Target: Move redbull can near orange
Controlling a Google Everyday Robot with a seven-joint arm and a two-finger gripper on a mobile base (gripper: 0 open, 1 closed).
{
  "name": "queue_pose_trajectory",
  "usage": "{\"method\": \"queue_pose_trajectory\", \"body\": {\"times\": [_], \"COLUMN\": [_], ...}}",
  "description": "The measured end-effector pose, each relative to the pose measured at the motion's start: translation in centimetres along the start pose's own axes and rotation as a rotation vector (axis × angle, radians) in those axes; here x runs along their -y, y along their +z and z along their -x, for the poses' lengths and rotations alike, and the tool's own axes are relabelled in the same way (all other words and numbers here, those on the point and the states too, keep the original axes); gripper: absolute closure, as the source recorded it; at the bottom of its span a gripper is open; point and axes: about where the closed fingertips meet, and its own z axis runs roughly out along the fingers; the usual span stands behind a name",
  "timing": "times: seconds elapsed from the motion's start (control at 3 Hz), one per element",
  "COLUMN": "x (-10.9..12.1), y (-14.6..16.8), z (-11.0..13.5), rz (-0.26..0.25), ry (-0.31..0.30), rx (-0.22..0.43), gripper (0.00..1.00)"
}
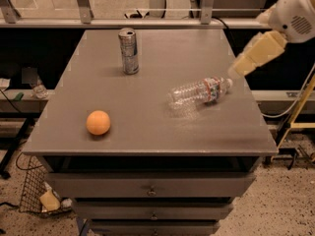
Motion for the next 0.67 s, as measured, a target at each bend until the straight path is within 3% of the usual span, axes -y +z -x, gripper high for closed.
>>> {"method": "queue_pose_trajectory", "body": {"times": [0.33,0.67], "x": [2.88,2.73], "y": [2.94,3.22], "z": [3.2,3.74], "rz": [0.028,0.043], "ry": [0.173,0.2], "rx": [0.187,0.208], "gripper": [0.0,0.0]}}
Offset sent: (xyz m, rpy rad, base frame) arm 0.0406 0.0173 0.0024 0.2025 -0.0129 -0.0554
